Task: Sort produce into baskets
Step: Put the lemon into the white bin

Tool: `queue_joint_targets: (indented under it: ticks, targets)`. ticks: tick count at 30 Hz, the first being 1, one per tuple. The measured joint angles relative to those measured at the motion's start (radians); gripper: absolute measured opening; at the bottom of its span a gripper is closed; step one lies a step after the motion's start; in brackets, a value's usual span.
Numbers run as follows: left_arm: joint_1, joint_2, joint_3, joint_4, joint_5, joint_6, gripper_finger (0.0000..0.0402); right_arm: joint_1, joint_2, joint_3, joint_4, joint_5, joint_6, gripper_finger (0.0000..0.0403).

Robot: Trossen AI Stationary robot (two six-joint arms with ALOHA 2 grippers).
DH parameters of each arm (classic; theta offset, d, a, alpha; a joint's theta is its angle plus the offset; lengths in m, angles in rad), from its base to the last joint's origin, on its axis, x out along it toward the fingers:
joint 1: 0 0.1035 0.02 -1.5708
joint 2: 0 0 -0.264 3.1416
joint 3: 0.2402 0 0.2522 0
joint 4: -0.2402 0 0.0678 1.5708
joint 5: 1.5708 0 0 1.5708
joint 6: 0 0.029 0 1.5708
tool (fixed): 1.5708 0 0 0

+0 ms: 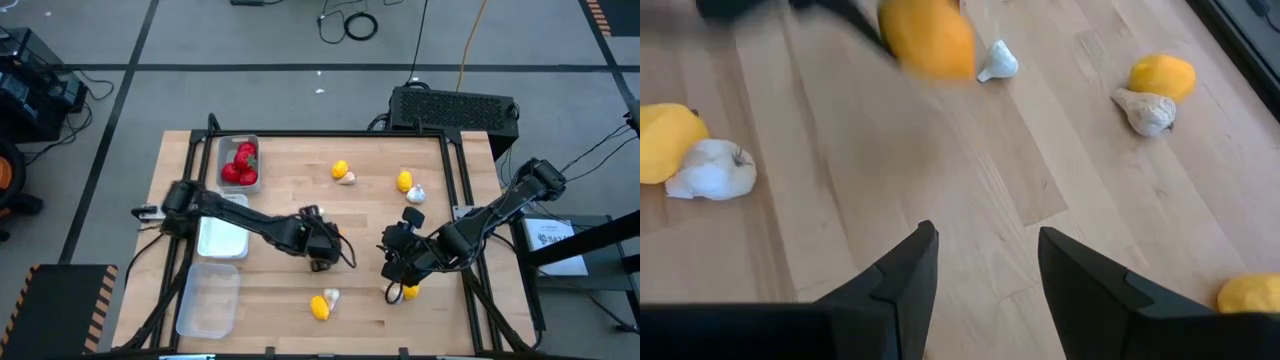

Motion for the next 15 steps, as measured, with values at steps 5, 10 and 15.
queue_joint_targets:
  ticks: [5,10,15]
  targets:
    - [-0.001,-0.165,0.001,-0.213,-0.006,-0.021,0.0238,0.000,0.000,0.000,0.008,0.000,0.003,0.0164]
    - [-0.022,-0.326,-0.006,-0.351,-0.059,-0.098,0.0239,-0.002,0.000,0.000,0.006,0.001,-0.005,0.0164]
    - [-0.056,-0.463,-0.052,-0.463,-0.117,-0.217,0.0239,-0.002,0.000,0.000,0.007,0.001,-0.006,0.0164]
